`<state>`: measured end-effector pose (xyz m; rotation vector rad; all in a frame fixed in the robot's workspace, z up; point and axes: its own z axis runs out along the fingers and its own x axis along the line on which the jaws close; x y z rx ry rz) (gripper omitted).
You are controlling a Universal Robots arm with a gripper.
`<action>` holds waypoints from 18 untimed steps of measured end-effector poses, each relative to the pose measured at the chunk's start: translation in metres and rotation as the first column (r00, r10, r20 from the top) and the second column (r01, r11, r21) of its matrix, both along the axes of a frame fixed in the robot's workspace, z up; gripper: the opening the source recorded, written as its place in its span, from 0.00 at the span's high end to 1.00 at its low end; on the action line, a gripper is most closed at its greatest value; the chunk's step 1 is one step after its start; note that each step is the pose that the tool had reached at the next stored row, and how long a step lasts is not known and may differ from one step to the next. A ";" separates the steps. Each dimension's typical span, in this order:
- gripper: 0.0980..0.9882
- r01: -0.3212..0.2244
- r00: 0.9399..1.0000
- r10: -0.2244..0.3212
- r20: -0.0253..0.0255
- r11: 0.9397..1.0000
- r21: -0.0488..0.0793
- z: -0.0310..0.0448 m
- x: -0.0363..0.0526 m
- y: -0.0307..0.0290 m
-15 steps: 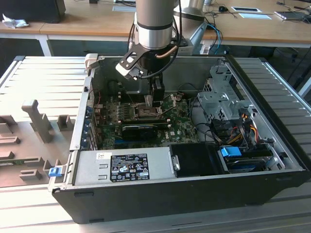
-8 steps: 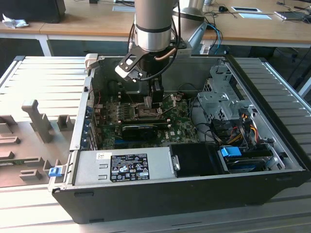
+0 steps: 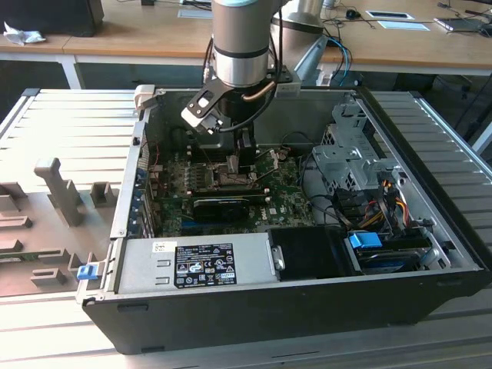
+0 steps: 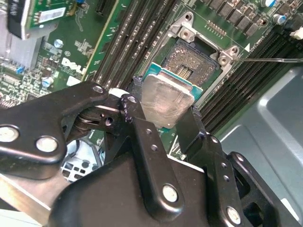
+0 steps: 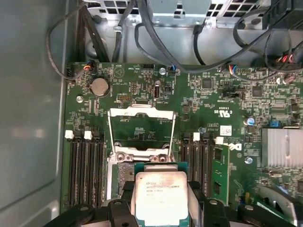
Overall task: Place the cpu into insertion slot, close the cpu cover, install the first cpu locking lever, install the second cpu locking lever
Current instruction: 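Place the cpu into insertion slot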
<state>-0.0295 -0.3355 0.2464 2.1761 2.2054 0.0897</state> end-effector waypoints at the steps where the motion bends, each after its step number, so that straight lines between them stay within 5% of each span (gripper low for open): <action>1: 0.52 0.006 1.000 -0.006 0.000 1.000 0.000 -0.0016 -0.0005 0.0003; 7: 0.52 0.017 1.000 -0.017 0.004 1.000 0.000 -0.0095 -0.0034 0.0112; 12: 0.52 0.017 1.000 -0.017 0.012 1.000 -0.012 -0.0158 -0.0118 0.0122; 18: 0.52 0.017 1.000 -0.017 0.012 1.000 -0.012 -0.0200 -0.0126 0.0123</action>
